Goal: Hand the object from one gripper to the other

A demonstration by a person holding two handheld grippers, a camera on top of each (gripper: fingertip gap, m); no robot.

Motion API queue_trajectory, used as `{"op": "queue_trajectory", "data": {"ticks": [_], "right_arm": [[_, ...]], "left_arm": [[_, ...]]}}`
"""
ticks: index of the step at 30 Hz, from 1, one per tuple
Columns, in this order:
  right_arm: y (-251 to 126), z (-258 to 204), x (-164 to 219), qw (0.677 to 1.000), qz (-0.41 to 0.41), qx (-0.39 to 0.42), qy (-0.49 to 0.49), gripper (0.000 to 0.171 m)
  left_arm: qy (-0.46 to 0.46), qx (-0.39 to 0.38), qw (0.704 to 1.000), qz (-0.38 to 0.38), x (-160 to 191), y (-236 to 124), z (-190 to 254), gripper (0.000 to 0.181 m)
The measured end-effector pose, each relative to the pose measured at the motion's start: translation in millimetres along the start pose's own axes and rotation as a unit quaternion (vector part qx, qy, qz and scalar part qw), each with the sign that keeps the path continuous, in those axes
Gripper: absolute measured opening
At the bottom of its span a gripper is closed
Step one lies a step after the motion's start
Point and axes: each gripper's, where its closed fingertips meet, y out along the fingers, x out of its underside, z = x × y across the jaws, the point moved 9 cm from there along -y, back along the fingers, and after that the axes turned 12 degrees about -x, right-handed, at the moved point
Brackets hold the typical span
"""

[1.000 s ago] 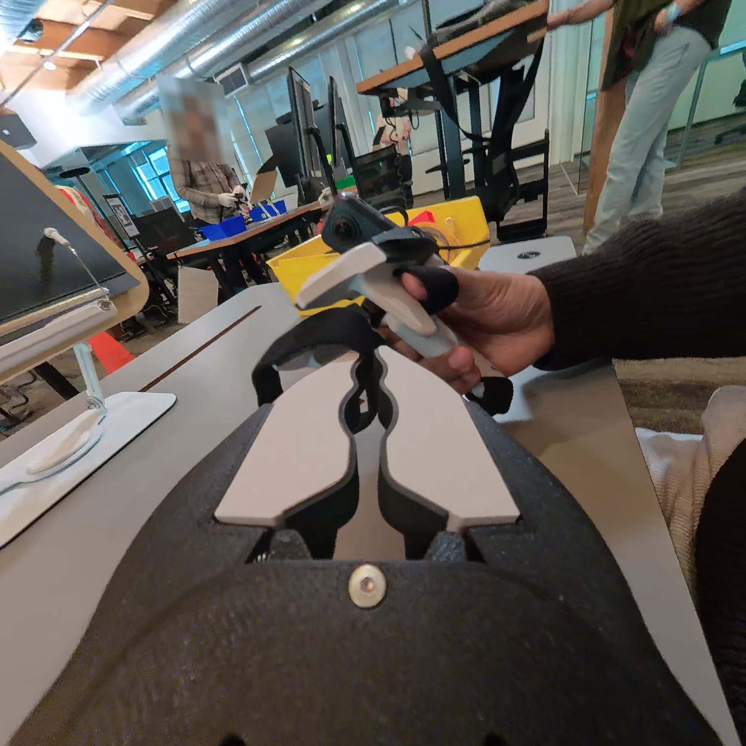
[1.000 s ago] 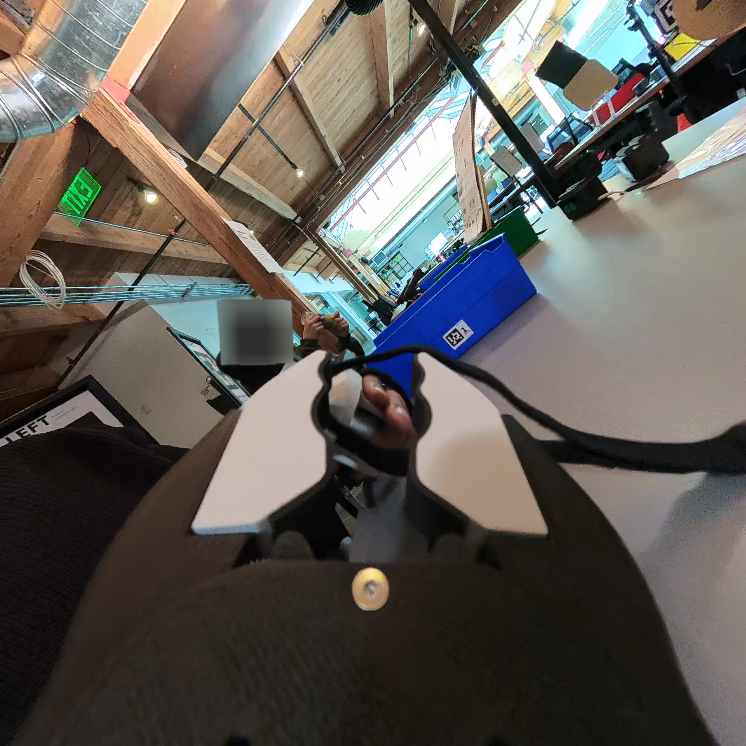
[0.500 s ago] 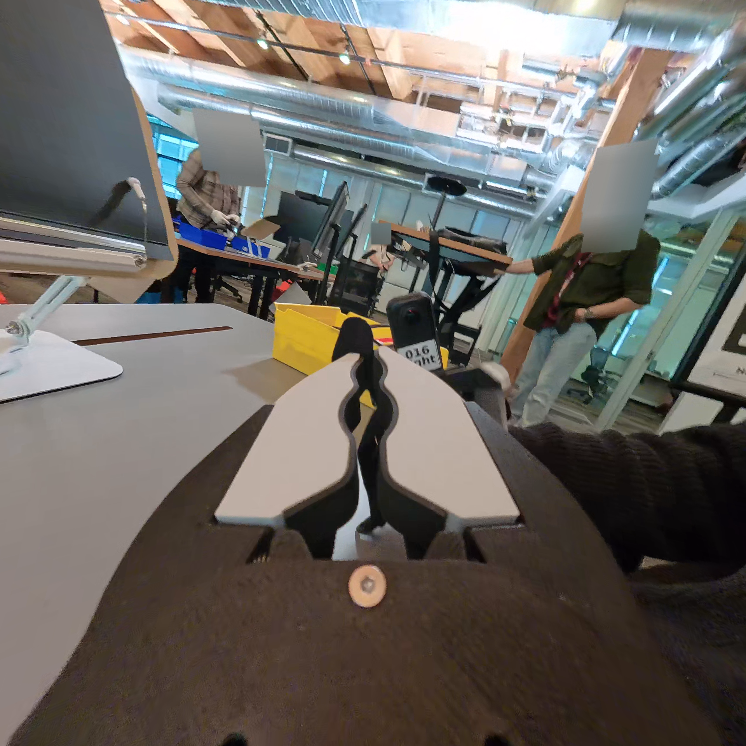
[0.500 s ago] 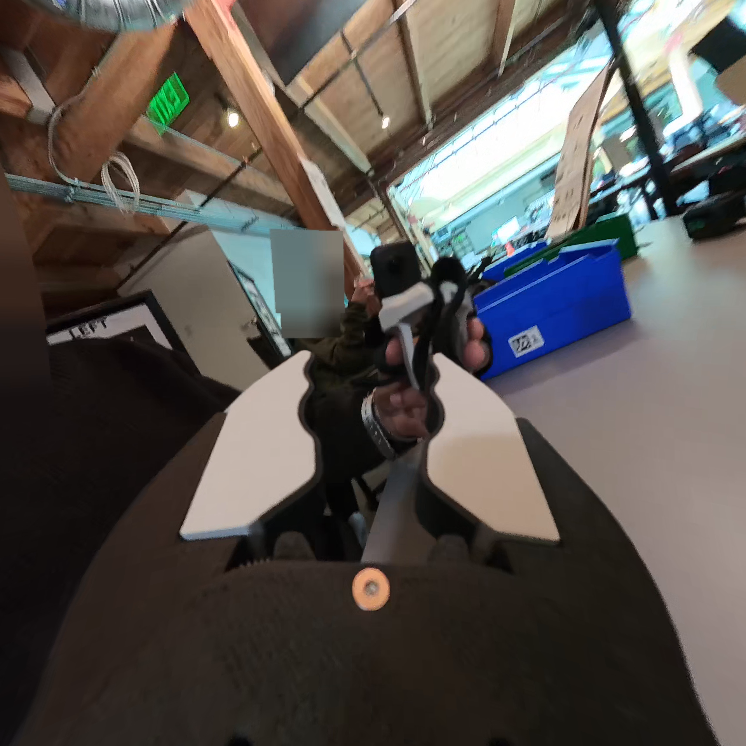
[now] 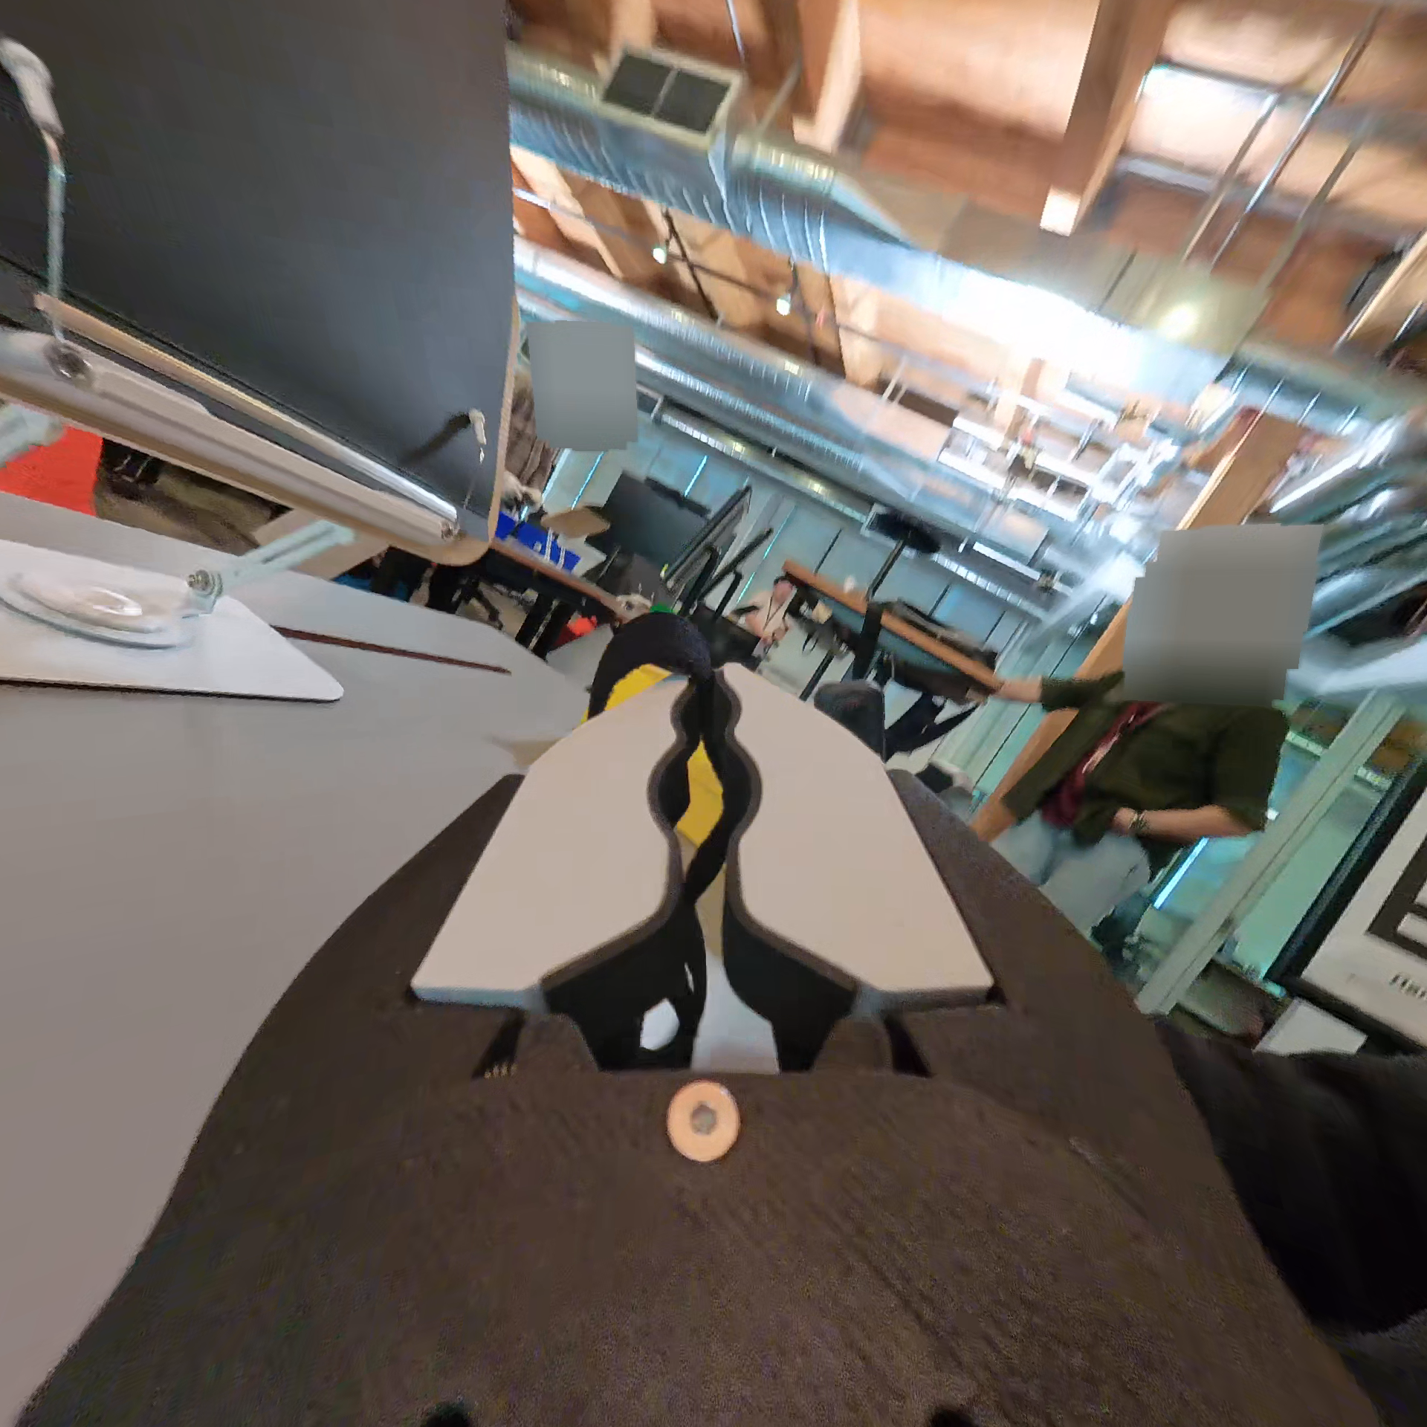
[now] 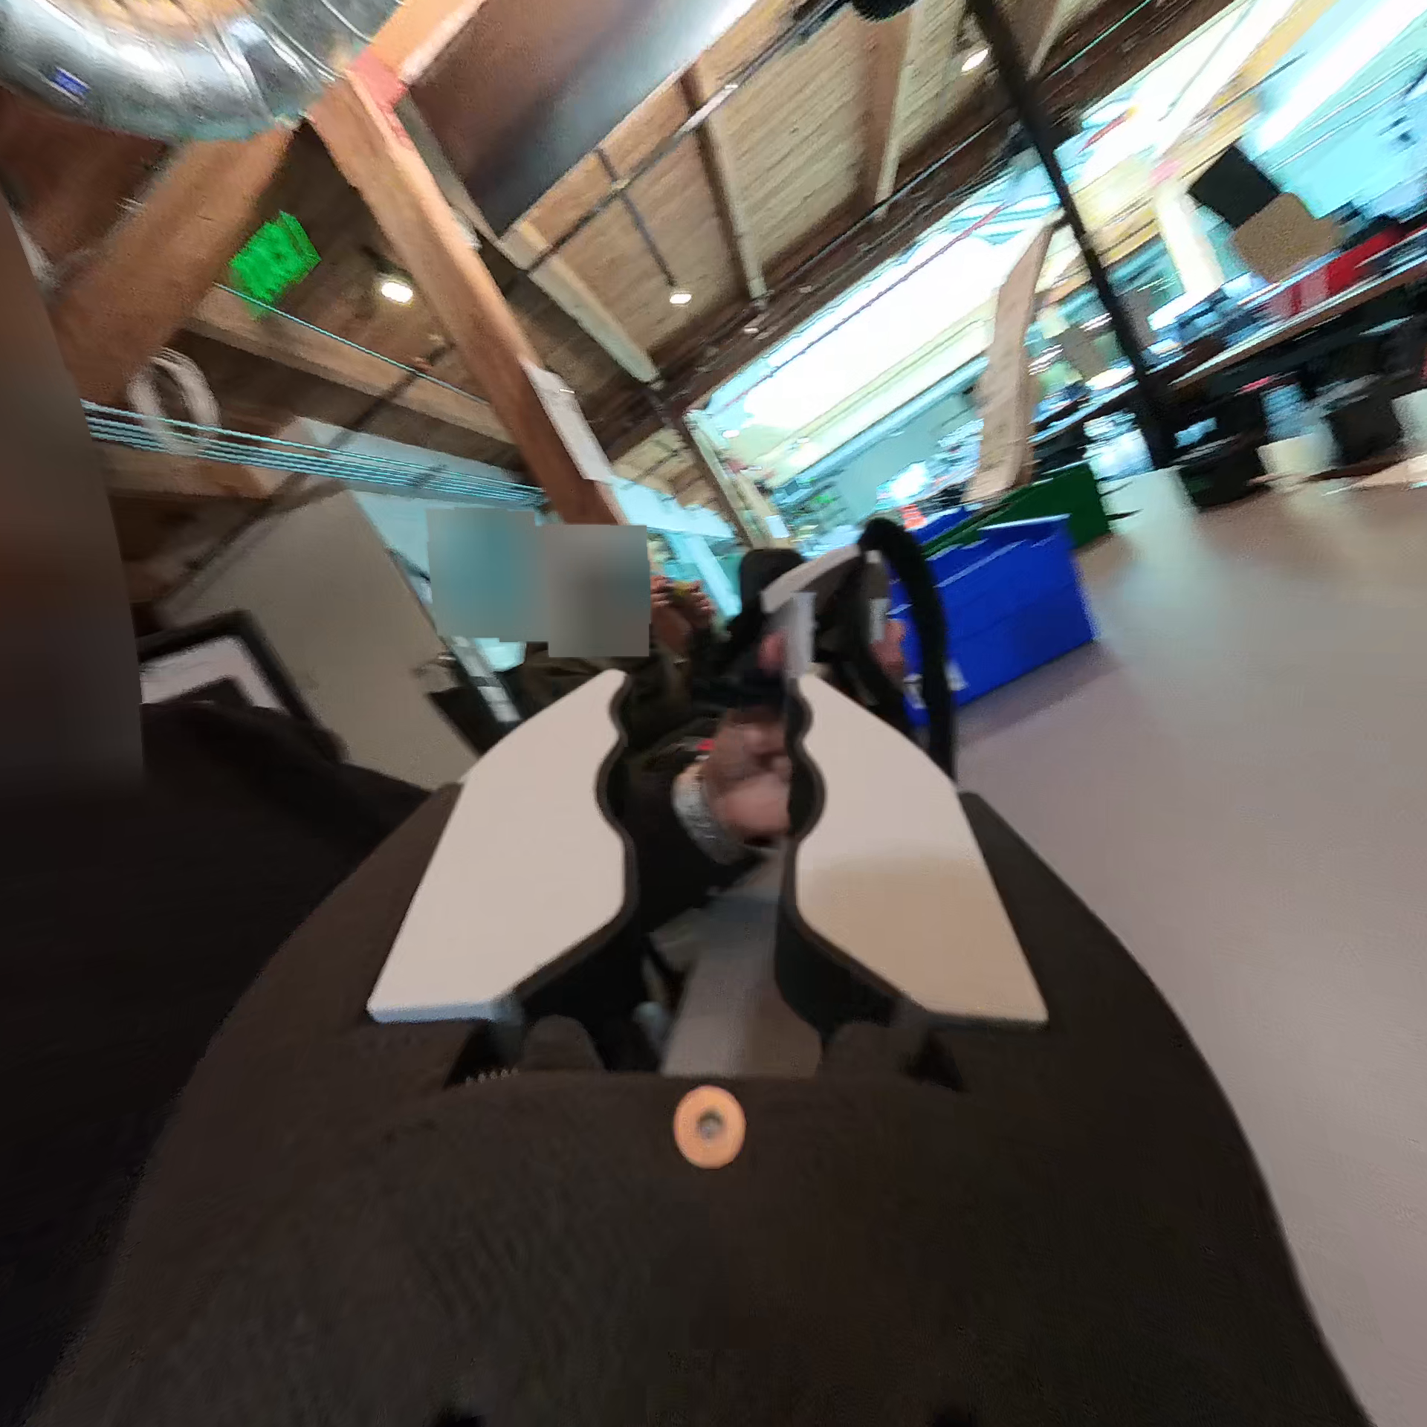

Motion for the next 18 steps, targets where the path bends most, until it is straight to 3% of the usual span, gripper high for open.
{"op": "queue_trajectory", "data": {"ticks": [4,7,13,18], "right_arm": [[-4.9,6.7,2.1,0.988,-0.052,0.109,-0.094,0.043],[-1.2,12.0,10.2,0.976,-0.104,0.147,-0.125,0.046],[13.8,23.7,37.8,0.944,-0.242,0.178,-0.137,0.05],[16.4,26.7,40.3,0.944,-0.247,0.186,-0.116,0.04]], "left_arm": [[-0.034,0.012,0.999,0.006,-0.4,-1.4,-4.4,0.001],[-0.053,0.043,0.998,0.007,1.0,-0.8,-1.6,0.0],[-0.07,0.087,0.994,0.001,1.3,-0.6,1.9,0.001],[-0.136,0.154,0.979,0.013,-0.9,-2.1,4.5,0.001]]}}
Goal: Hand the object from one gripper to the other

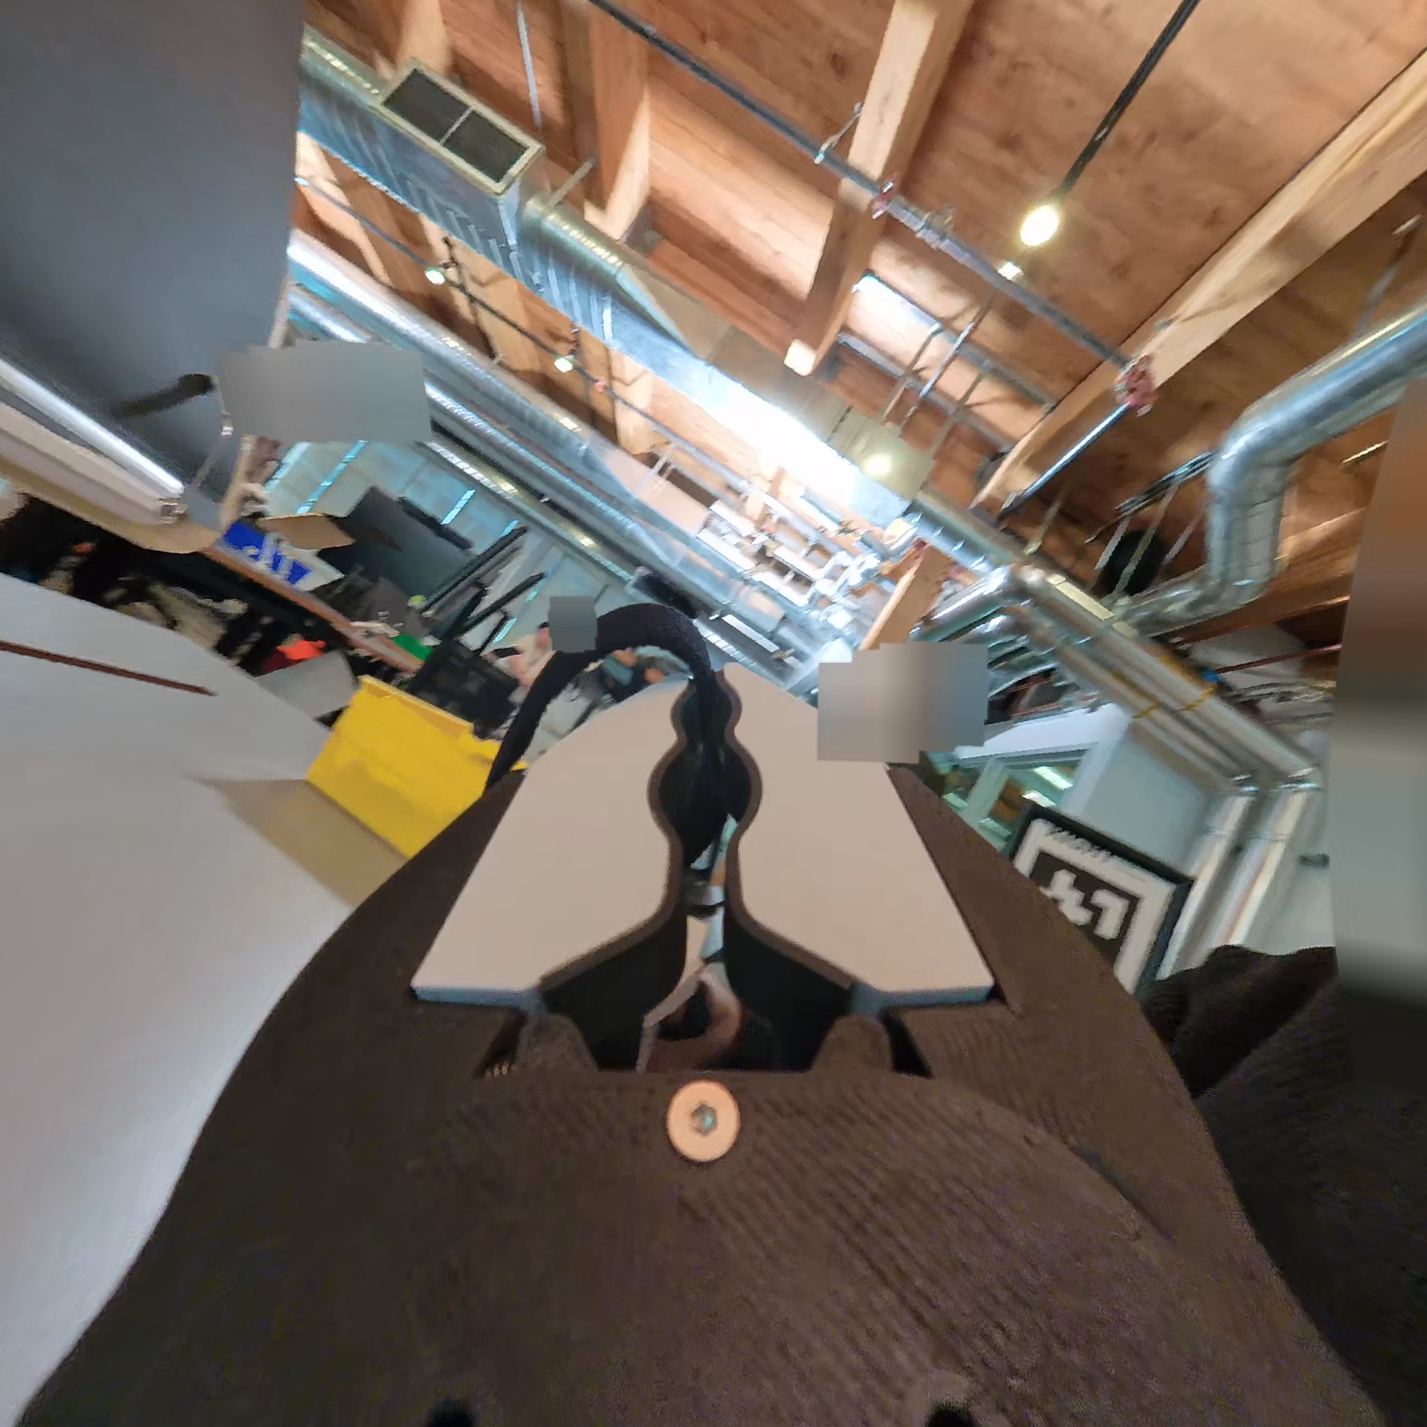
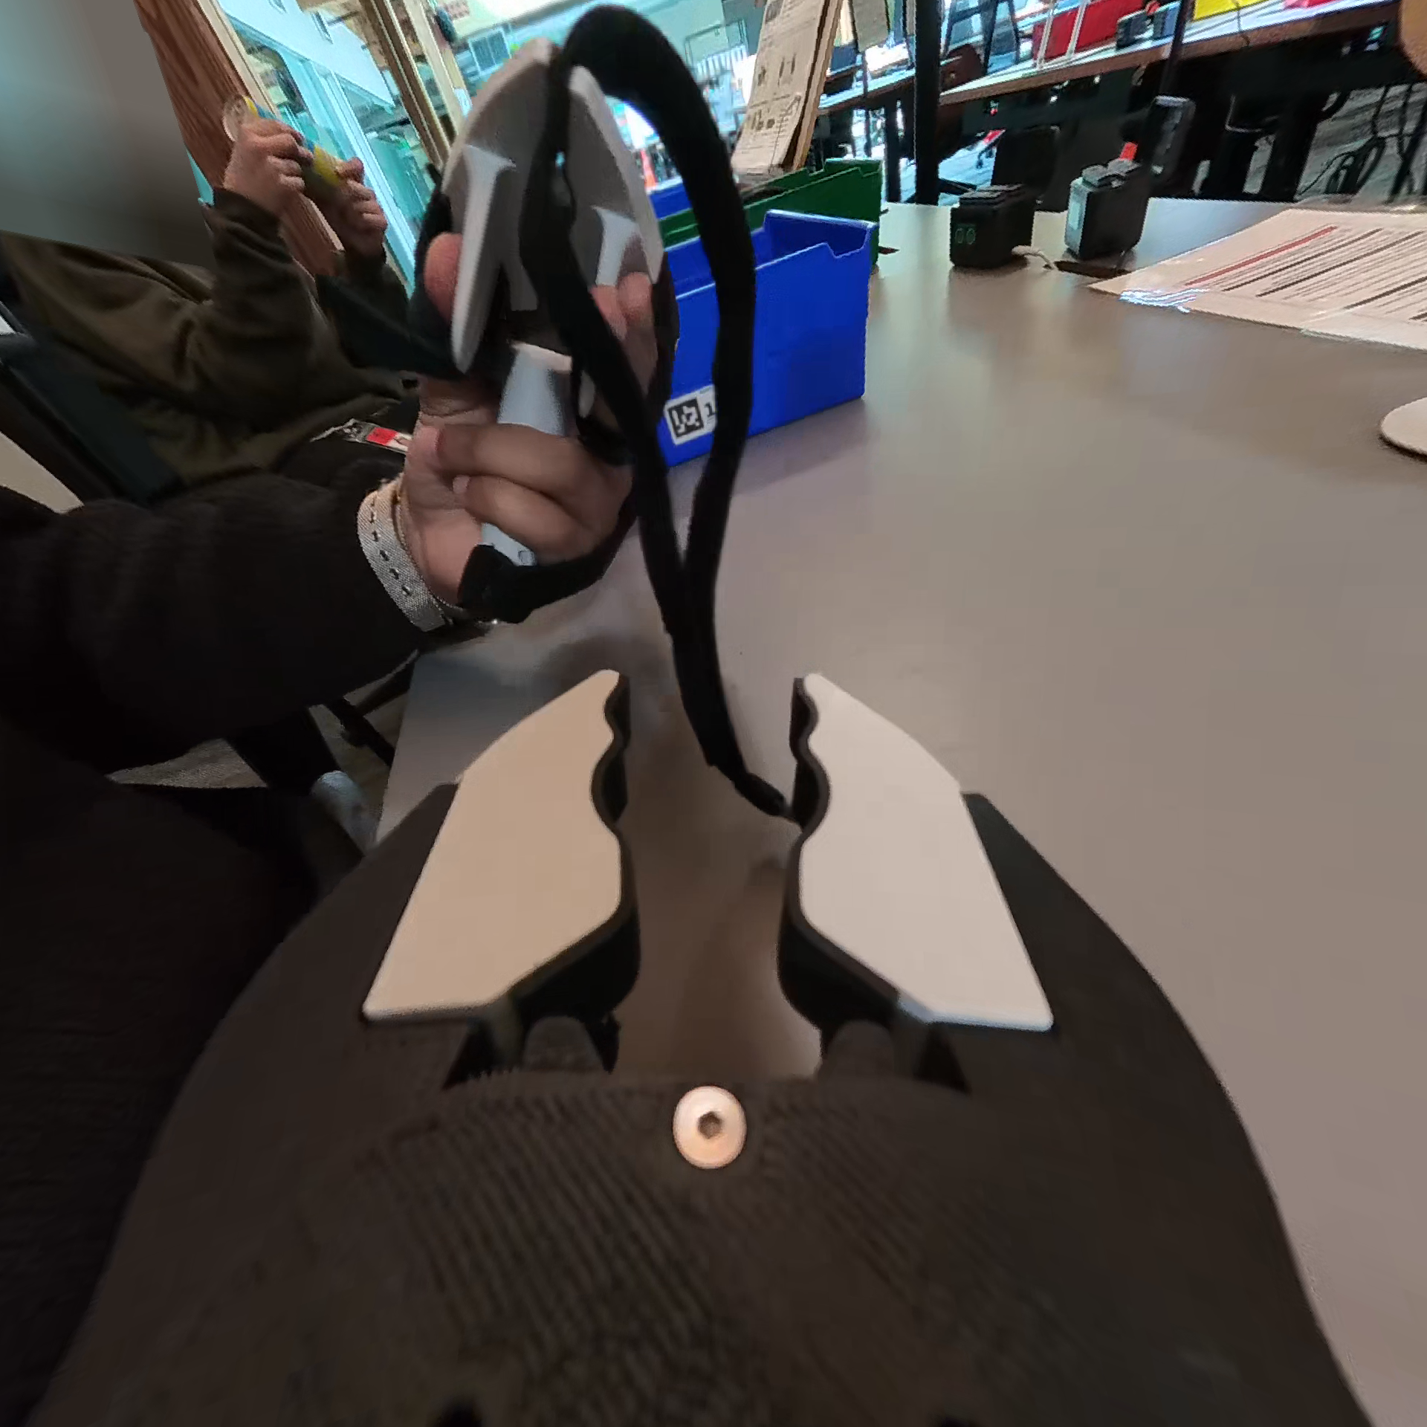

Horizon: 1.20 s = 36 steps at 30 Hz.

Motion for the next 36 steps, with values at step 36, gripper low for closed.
{"op": "queue_trajectory", "data": {"ticks": [36], "right_arm": [[-17.6,8.9,6.0,0.965,-0.2,0.164,-0.045,0.004]], "left_arm": [[0.354,-0.187,0.907,-0.13,34.4,17.8,4.8,0.032]]}}
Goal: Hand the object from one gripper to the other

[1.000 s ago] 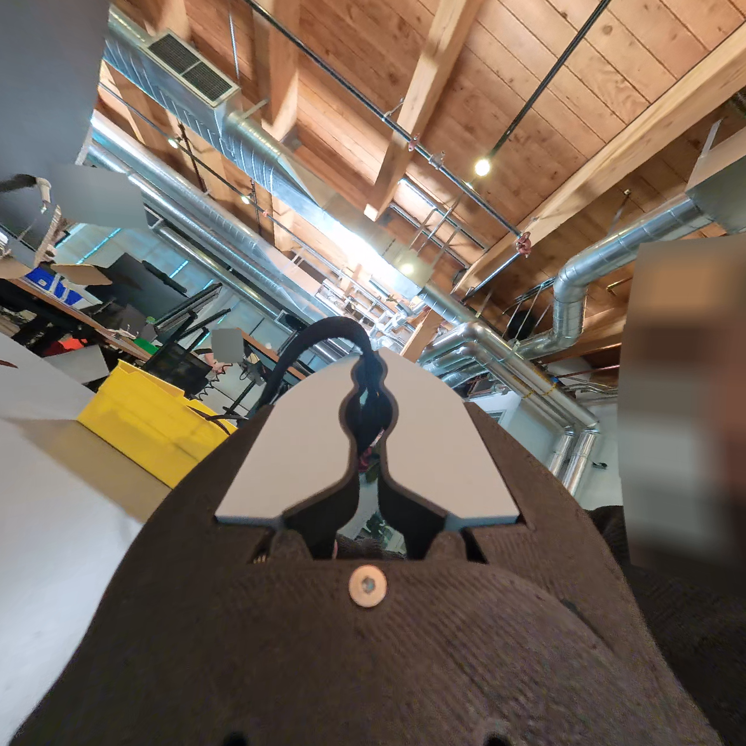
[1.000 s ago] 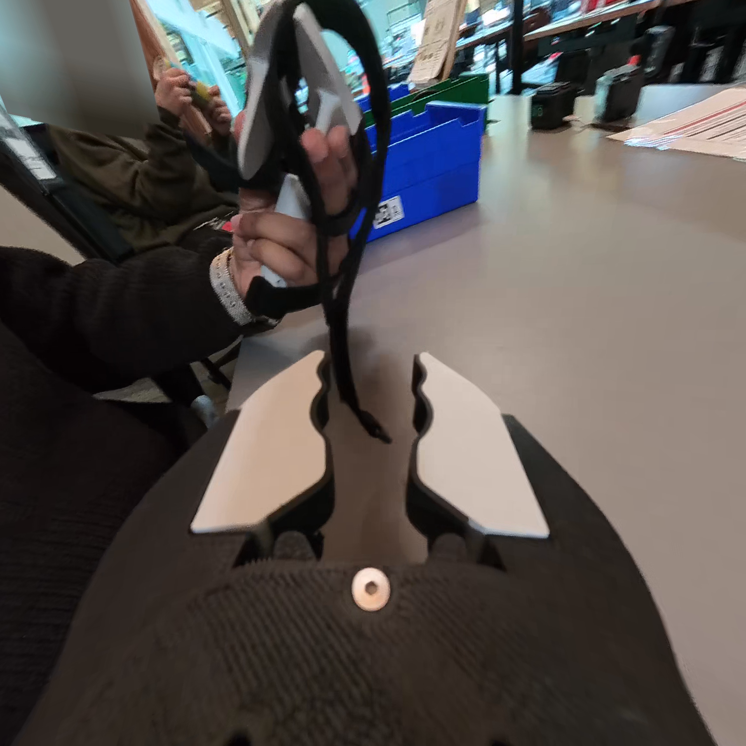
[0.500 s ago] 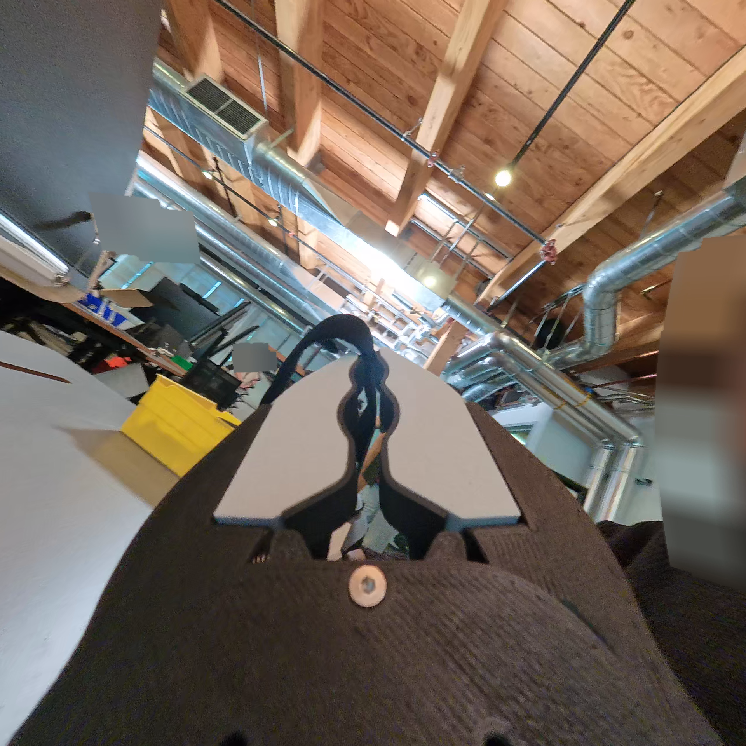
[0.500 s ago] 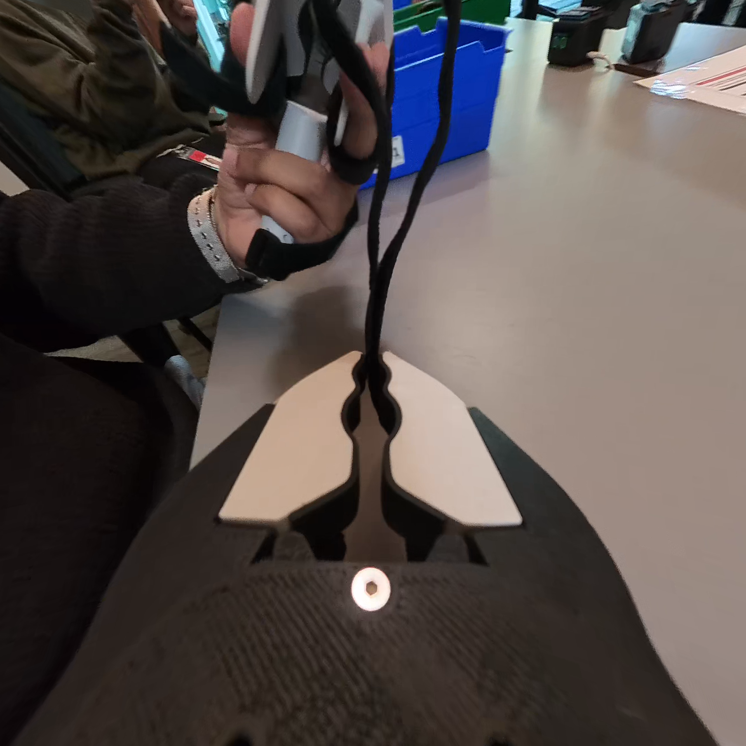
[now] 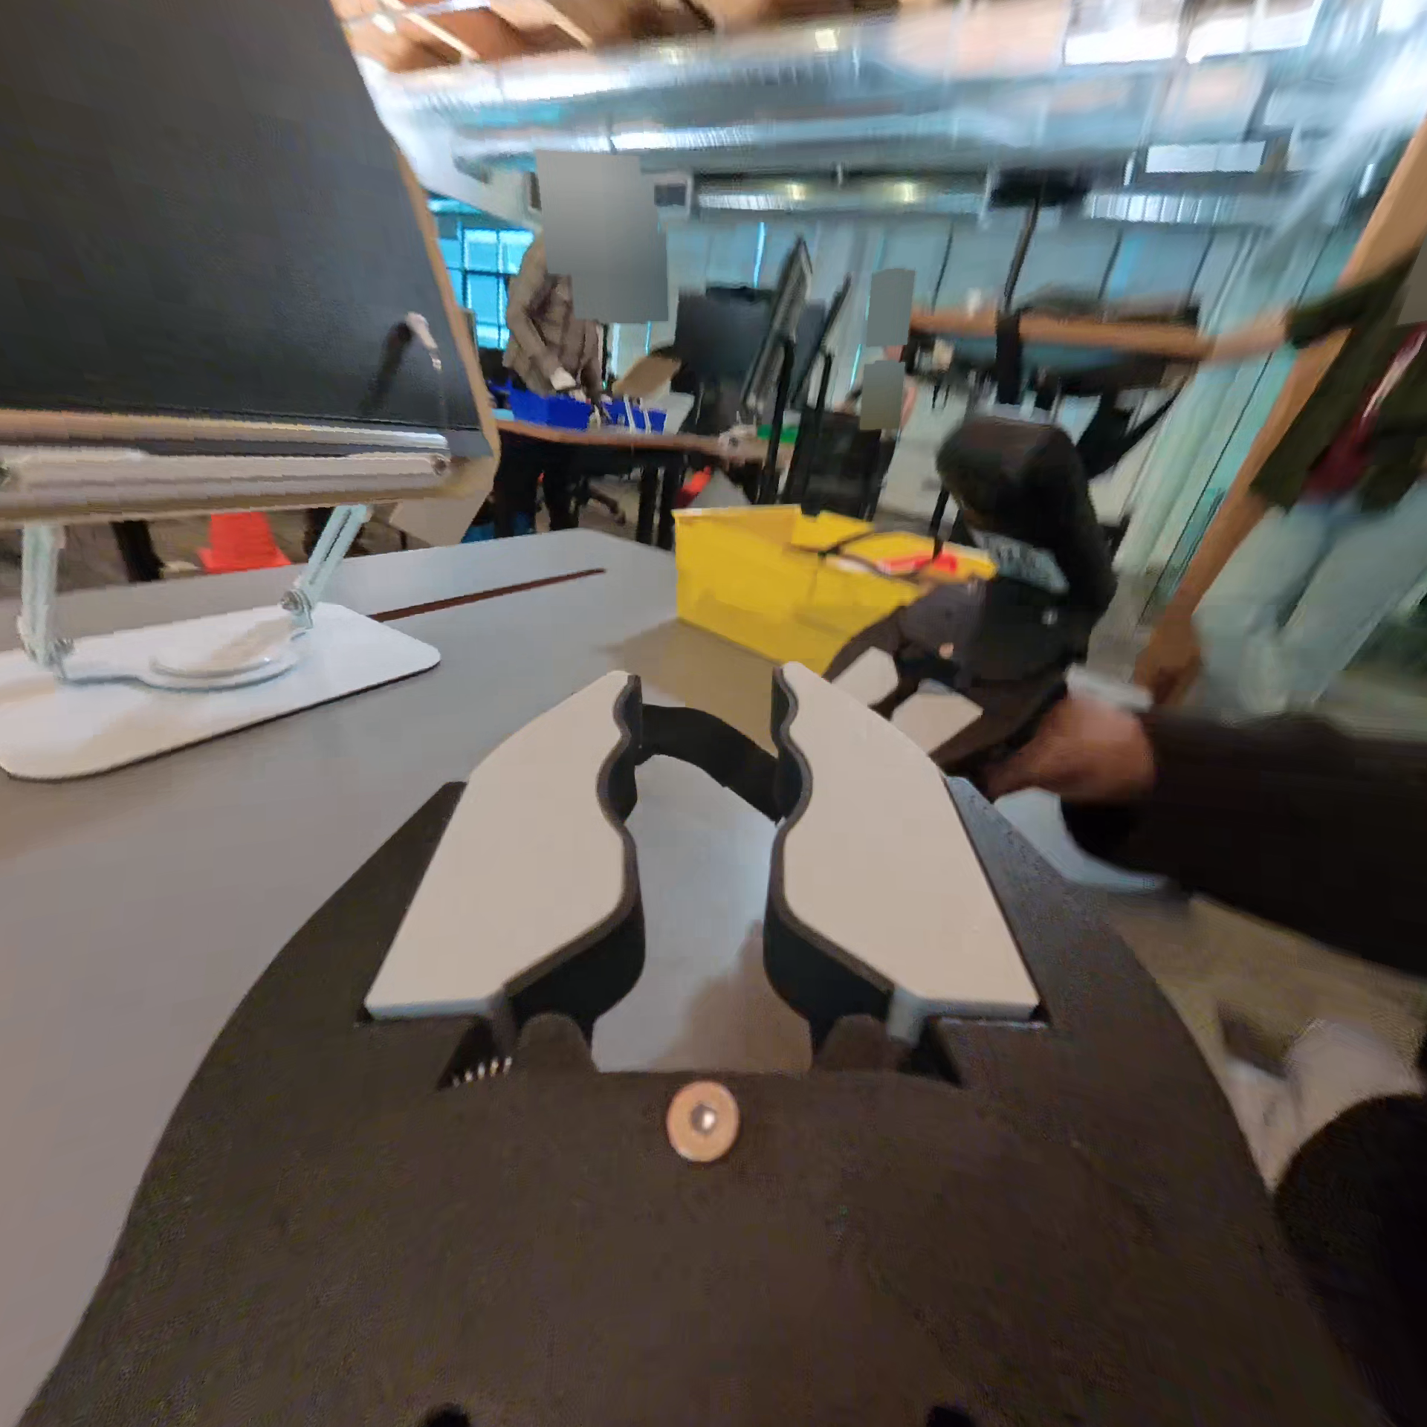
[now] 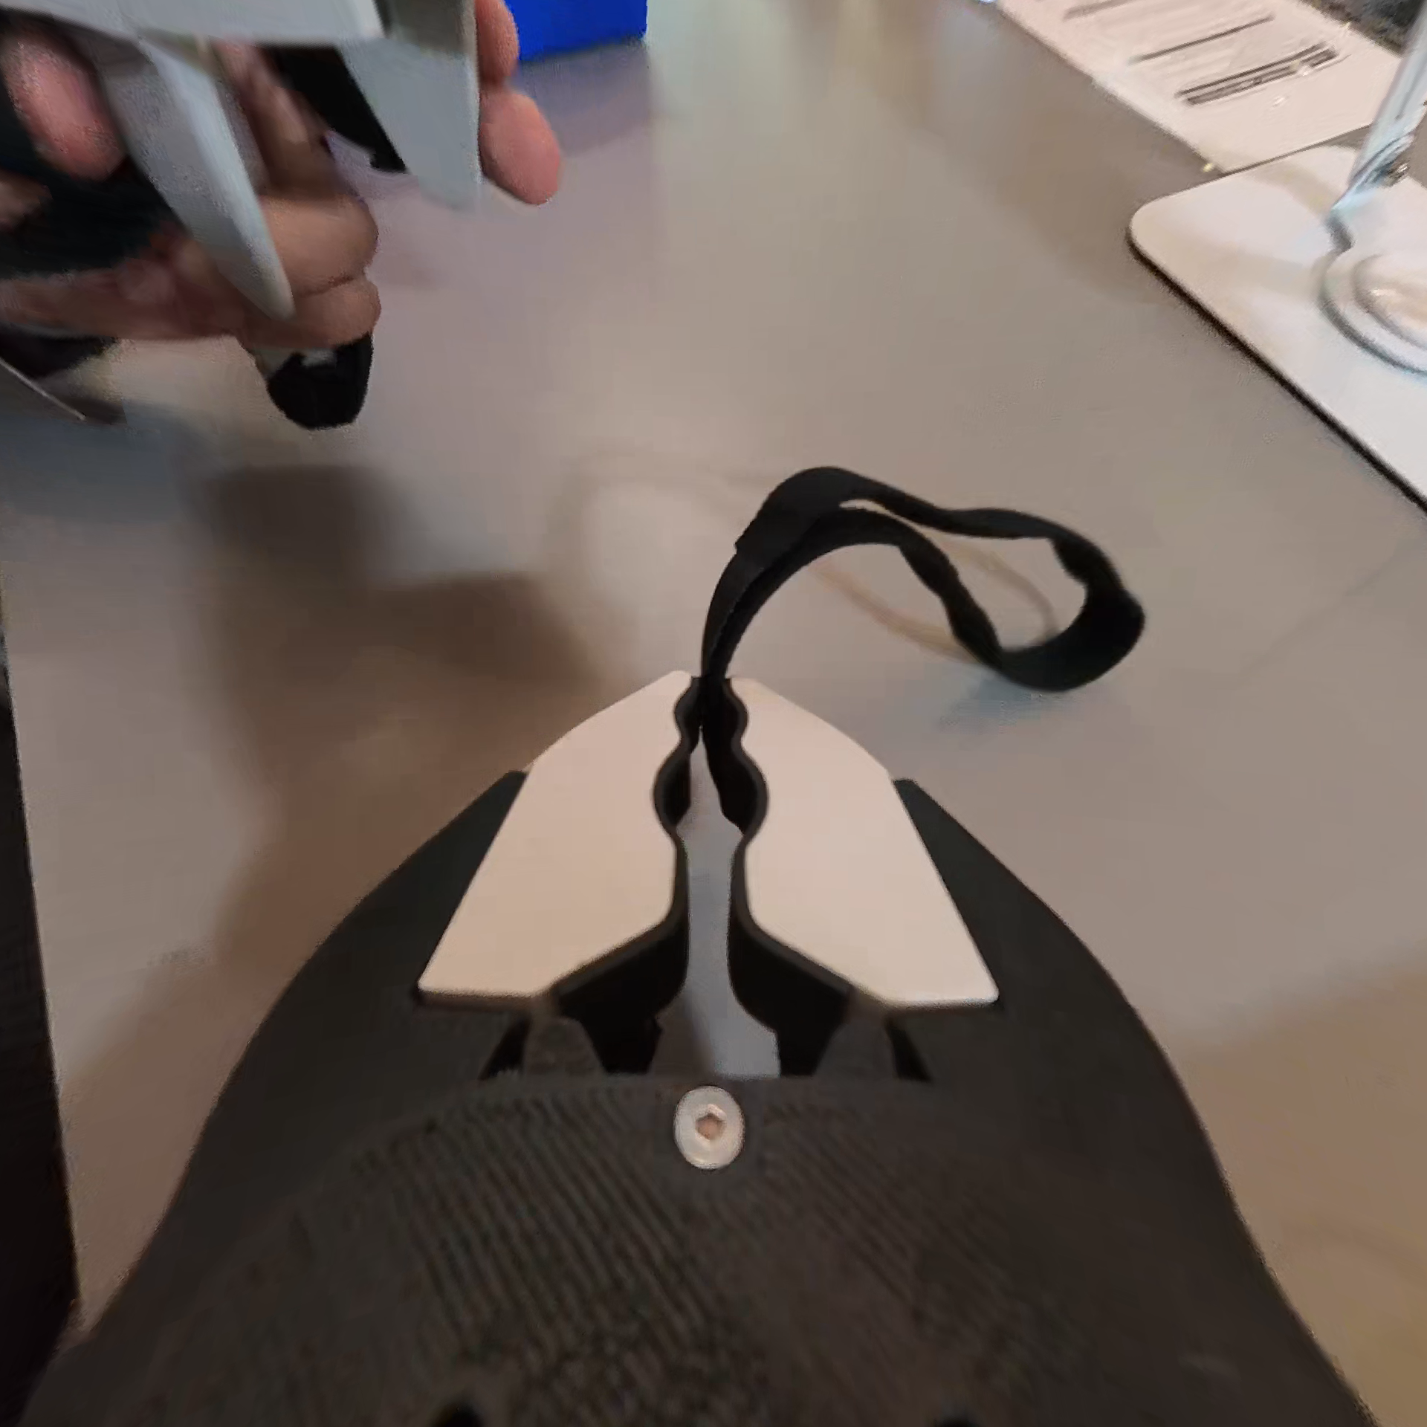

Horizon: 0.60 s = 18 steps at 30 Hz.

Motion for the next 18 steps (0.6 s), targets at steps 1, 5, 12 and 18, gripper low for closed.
{"op": "queue_trajectory", "data": {"ticks": [1,5,12,18], "right_arm": [[2.1,-2.2,0.1,1.0,-0.016,0.0,-0.006,0.004],[10.1,-17.5,-1.1,0.996,-0.063,-0.04,-0.054,0.004],[8.4,-31.3,9.0,0.978,-0.122,-0.09,-0.14,0.004],[5.8,-27.9,21.0,0.951,-0.218,-0.013,-0.219,0.004]], "left_arm": [[0.037,0.004,0.999,-0.009,2.9,2.2,7.6,0.031],[0.171,0.03,0.984,-0.05,16.5,8.6,32.4,0.038],[0.278,0.087,0.952,-0.098,36.5,10.6,51.4,0.055],[0.445,0.065,0.886,-0.115,55.7,13.3,64.5,0.073]]}}
